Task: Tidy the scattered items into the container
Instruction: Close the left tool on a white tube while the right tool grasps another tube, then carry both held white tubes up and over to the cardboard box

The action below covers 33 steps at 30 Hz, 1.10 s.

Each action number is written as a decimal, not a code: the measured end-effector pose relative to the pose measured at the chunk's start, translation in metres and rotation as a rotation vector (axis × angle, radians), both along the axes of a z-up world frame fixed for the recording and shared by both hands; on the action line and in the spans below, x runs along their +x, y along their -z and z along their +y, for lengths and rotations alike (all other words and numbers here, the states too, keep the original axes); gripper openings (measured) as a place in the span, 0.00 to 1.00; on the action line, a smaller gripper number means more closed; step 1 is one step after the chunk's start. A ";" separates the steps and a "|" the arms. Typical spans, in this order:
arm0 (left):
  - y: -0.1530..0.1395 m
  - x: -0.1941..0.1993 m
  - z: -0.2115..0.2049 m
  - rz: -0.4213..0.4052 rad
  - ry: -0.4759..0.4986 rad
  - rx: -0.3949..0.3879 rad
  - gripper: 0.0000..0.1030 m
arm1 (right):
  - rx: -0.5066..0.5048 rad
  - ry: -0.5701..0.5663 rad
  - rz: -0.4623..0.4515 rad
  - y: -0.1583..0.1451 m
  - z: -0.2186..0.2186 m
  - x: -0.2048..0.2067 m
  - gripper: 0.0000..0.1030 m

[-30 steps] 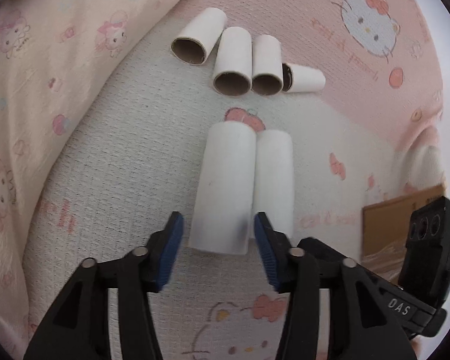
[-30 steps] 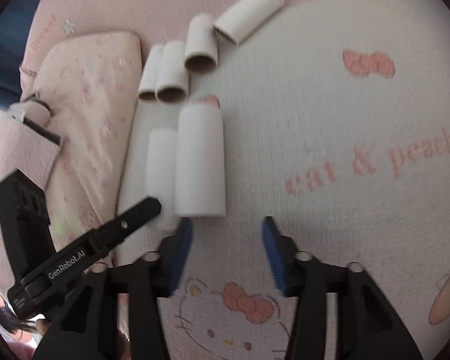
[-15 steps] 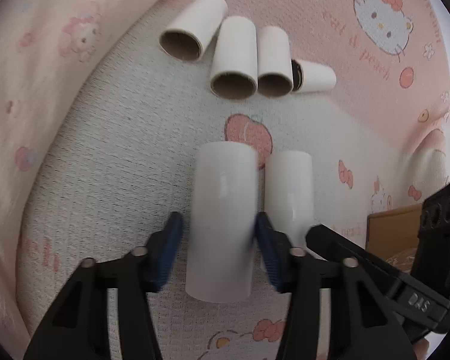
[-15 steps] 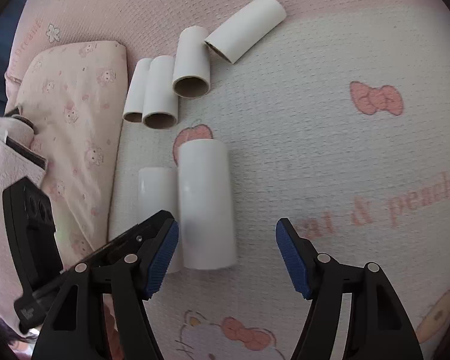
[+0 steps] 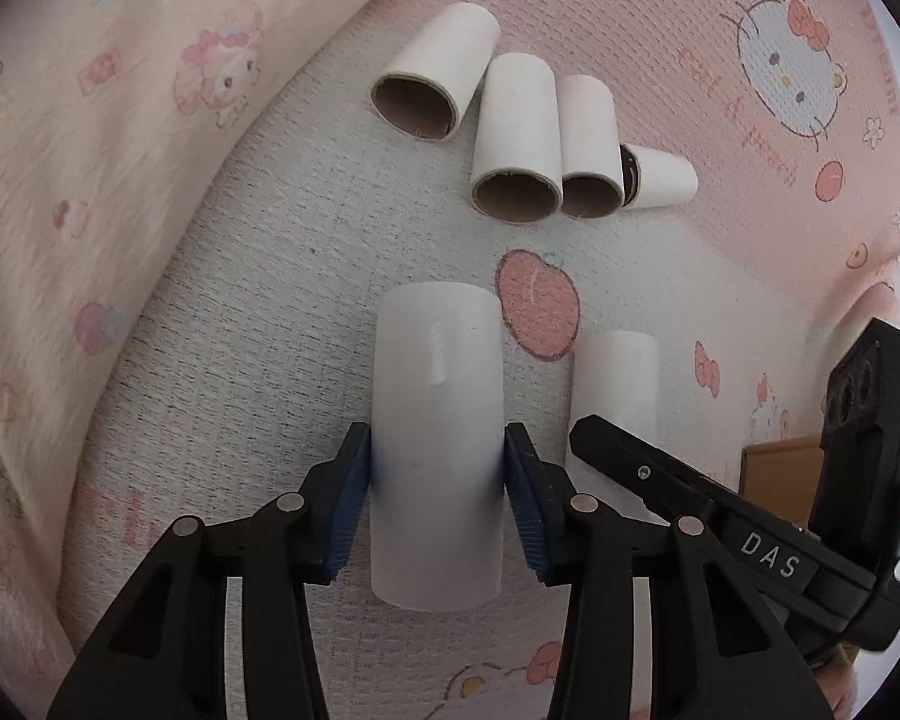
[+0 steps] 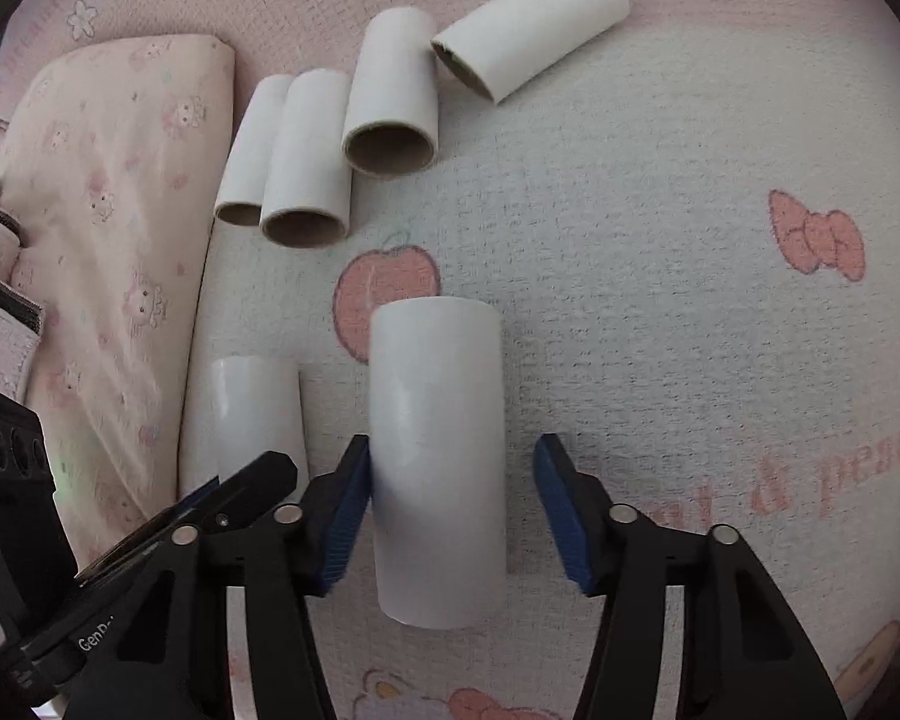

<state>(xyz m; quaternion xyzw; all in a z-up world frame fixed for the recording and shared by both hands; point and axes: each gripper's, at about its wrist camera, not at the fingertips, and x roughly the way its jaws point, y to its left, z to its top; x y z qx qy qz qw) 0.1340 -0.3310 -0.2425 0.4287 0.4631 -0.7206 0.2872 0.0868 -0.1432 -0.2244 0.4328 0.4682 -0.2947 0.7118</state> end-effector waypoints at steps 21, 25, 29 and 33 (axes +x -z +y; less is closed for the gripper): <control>-0.006 -0.026 0.074 -0.060 0.182 -0.006 0.46 | -0.005 0.197 0.057 -0.005 0.053 -0.089 0.39; -0.012 -0.041 0.103 -0.068 0.222 -0.063 0.46 | 0.010 0.252 0.074 -0.008 0.060 -0.117 0.39; -0.023 -0.059 0.123 -0.034 0.263 -0.066 0.46 | 0.030 0.337 0.068 -0.013 0.057 -0.142 0.39; -0.039 -0.079 0.143 -0.017 0.328 -0.113 0.46 | 0.033 0.418 0.047 -0.025 0.046 -0.171 0.39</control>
